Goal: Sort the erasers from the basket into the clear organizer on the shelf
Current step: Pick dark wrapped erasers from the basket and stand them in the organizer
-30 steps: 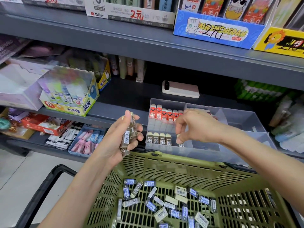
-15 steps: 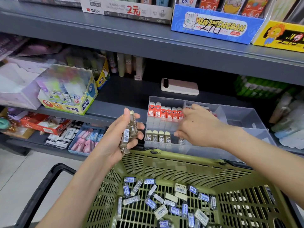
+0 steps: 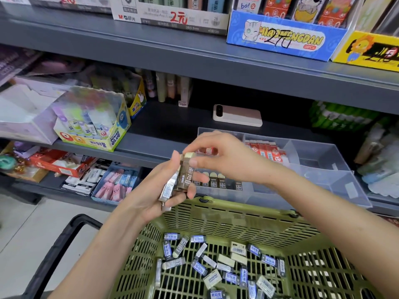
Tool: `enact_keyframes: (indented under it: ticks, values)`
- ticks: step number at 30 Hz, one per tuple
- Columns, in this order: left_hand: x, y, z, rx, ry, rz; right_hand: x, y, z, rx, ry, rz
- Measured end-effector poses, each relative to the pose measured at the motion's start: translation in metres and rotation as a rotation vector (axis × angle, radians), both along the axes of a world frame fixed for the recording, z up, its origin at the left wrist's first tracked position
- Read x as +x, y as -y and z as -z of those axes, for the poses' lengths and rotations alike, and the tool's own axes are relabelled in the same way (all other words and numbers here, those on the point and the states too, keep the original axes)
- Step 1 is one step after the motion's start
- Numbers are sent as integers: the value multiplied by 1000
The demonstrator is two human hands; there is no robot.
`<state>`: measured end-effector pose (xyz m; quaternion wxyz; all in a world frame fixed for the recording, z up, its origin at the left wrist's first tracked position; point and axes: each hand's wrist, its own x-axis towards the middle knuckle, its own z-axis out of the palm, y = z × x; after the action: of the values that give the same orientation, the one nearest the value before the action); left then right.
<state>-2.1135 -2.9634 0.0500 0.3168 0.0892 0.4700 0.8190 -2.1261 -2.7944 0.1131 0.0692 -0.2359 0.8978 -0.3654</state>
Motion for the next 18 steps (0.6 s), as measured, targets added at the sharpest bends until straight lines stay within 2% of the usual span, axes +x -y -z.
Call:
enact_keyframes:
  ticks: [3, 5, 7, 9, 13, 15, 18]
  values:
    - [-3, 0, 2, -22, 51, -82, -1, -21, -5, -277, 132, 113]
    - [-4, 0, 3, -35, 82, -137, -4, -43, -11, -332, 168, 196]
    - [-5, 0, 4, -38, 95, -162, -7, -60, -14, -188, 160, 255]
    - [-5, 0, 4, -50, 91, -171, -7, -65, -9, 56, 135, 269]
    - [-5, -1, 2, -99, 84, -194, -3, -59, 10, 421, -8, 228]
    - [-5, -2, 2, -113, 77, -203, -2, -56, 14, 504, -74, 216]
    - [-5, -1, 5, -105, 65, -206, -1, -56, 20, 490, -66, 206]
